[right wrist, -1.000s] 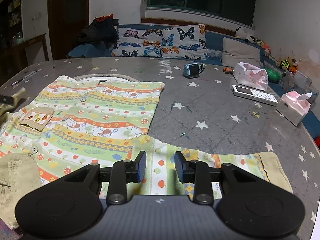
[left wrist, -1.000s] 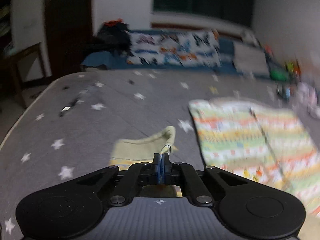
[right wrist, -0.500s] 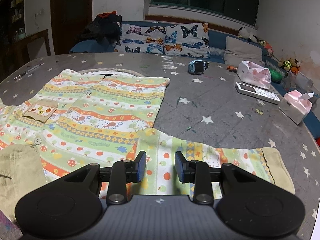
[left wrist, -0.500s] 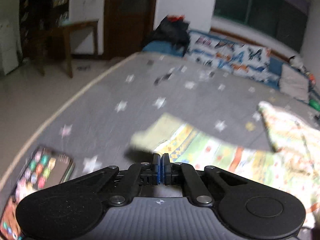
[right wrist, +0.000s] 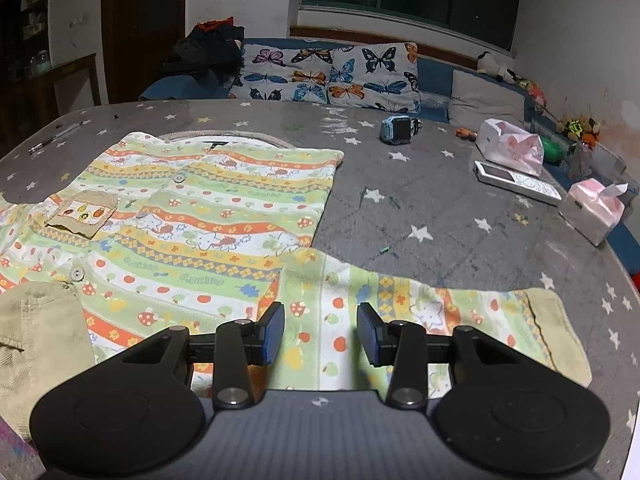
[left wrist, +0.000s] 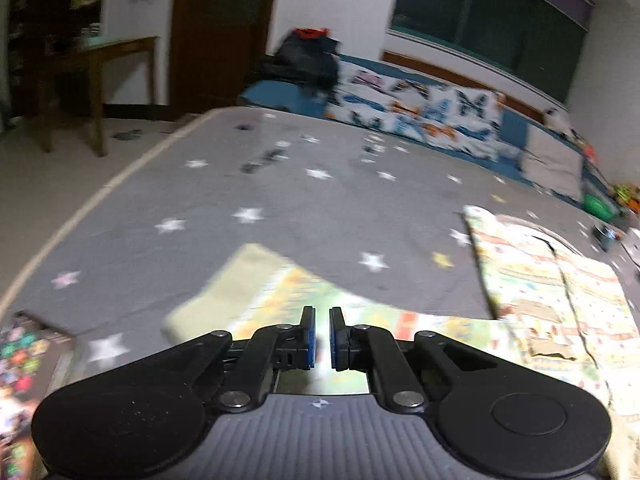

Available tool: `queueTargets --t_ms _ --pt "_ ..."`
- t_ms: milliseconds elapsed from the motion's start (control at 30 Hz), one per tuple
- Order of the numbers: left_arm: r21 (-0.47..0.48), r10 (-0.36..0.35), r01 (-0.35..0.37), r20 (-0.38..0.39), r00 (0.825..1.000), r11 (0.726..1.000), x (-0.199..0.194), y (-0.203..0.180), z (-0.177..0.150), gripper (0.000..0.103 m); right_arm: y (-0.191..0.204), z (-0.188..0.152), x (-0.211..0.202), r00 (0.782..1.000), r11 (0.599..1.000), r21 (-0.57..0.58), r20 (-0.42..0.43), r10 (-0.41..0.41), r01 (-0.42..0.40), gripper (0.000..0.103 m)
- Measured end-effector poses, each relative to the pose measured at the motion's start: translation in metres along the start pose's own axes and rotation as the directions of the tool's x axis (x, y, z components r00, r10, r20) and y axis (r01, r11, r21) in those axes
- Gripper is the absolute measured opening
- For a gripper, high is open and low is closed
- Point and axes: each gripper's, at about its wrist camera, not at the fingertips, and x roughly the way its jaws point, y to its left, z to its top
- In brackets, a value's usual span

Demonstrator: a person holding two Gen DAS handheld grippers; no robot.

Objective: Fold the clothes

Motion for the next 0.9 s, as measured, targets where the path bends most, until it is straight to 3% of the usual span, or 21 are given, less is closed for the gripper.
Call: queueTargets --t_ms 100,233,433,500,600,767,900 --pt "0.032 -0.005 0.006 -0.023 1.000 0.999 0.019 -0.011 0.002 0.009 -0.002 -0.003 -0.001 1.000 1.000 0.013 -0.001 -0.002 0.002 0.041" --pt "0.120 0.104 -0.105 0.013 0.994 0.987 0.031 -0.014 -0.002 0.012 -0.009 -0.010 -0.001 1.000 0.999 0.040 -0.014 -0.008 0.009 0.042" --pt "0.068 0.118 -0.118 -0.005 0.993 0.991 0.020 -0.003 0.000 0.013 -0.016 -0.017 -0.007 1.000 0.998 0.061 -0.018 -0.015 0.016 0.043" --pt "0.063 0.068 -0.067 -0.009 0.998 0.996 0.010 -0.011 0.000 0.013 -0.014 -0.017 -0.011 1.000 0.998 0.059 -0.009 -0.007 0.008 0.043" --pt "0.094 -0.063 0.064 -0.017 0.998 0.993 -0.008 -0.041 -0.005 0.014 -0.004 -0.012 -0.015 1.000 0.999 0.037 0.010 0.023 -0.024 0.044" --pt "0.221 -0.256 0.269 -0.083 0.963 0.938 -0.021 -0.106 -0.028 0.014 0.023 -0.004 -0.016 0.994 0.994 -0.027 0.029 0.106 -0.105 0.045" --pt "0.285 -0.338 0.362 -0.129 0.932 0.888 -0.020 -0.141 -0.047 0.014 0.047 -0.002 -0.012 0.986 0.985 -0.064 0.025 0.163 -0.161 0.045"
